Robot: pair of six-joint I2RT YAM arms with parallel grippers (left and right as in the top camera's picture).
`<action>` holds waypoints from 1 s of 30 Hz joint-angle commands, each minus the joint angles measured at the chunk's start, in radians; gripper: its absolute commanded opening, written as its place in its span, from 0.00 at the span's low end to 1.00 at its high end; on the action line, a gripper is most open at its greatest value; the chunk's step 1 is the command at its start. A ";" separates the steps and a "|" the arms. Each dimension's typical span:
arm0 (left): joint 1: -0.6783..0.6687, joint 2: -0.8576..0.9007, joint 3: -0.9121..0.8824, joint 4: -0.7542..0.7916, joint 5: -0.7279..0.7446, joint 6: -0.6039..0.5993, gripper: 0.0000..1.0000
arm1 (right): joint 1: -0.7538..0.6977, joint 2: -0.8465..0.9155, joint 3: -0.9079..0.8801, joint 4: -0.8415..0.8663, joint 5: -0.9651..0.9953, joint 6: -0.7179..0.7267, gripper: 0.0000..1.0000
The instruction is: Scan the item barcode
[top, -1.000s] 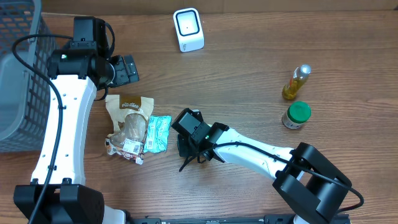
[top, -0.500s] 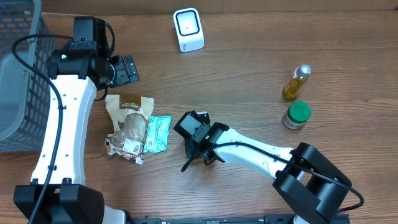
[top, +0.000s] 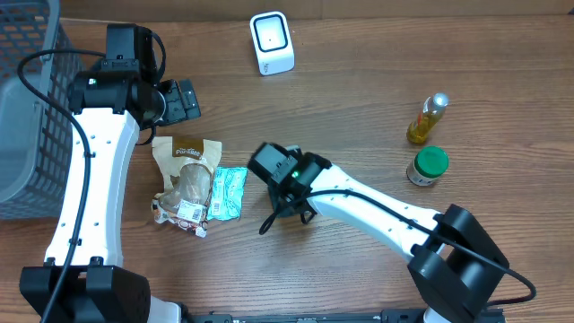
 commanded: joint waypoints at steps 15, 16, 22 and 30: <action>0.002 -0.006 0.013 0.004 -0.009 0.015 1.00 | -0.003 -0.004 -0.152 0.123 0.133 -0.467 0.37; 0.002 -0.006 0.013 0.004 -0.009 0.015 1.00 | -0.003 -0.004 -0.164 0.139 0.143 -0.468 0.37; 0.002 -0.006 0.013 0.004 -0.009 0.015 1.00 | -0.003 -0.004 -0.205 0.238 0.161 -0.489 0.39; 0.002 -0.006 0.013 0.004 -0.009 0.015 1.00 | -0.003 -0.004 -0.209 0.241 0.157 -0.489 0.37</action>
